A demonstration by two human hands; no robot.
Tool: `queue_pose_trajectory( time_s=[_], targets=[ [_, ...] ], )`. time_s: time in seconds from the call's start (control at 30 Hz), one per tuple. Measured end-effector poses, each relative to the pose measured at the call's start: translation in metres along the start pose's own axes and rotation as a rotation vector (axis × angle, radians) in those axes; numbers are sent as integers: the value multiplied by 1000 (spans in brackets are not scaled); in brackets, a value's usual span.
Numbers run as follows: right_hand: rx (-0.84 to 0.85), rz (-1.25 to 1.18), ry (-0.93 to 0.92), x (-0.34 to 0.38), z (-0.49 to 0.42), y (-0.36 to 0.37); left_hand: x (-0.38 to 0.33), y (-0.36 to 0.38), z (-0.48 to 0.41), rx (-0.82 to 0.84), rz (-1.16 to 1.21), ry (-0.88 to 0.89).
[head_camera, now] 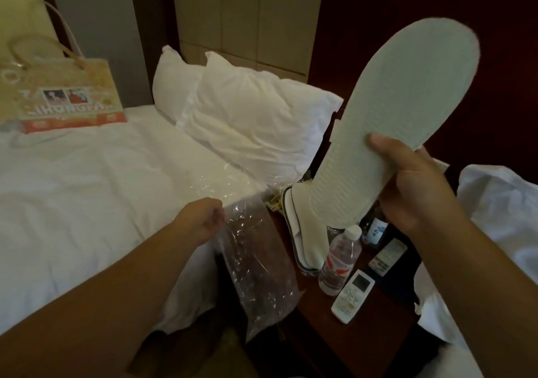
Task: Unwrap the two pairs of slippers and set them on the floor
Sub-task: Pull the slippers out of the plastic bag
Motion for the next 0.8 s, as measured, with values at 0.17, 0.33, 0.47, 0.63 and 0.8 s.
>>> queue_pose_trajectory(
  time_s=[0.17, 0.33, 0.47, 0.63, 0.8],
  targets=[
    [10, -2, 37, -17, -22, -15, 11, 11, -66, -114, 119, -37],
    [-19, -8, 39, -33, -42, -24, 10, 20, -123, -87, 244, 29],
    [4, 23, 52, -49, -58, -30, 16, 28, -160, -134, 251, 67],
    [-6, 10, 66, -74, -72, -34, 59, 37, -178, -427, -676, 349],
    [-24, 27, 148, -101, -78, -31, 143, 66, -160, -32, -1454, 778]
  ],
)
Point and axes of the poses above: each hand's wrist, its own z-axis away from the middle knuckle, its own y-axis out of the palm, x = y × z, the point moved 1 cm from there along -z, towards the middle knuckle, and after that the axes turned 9 degrees about -z, right-handed, at the moved point
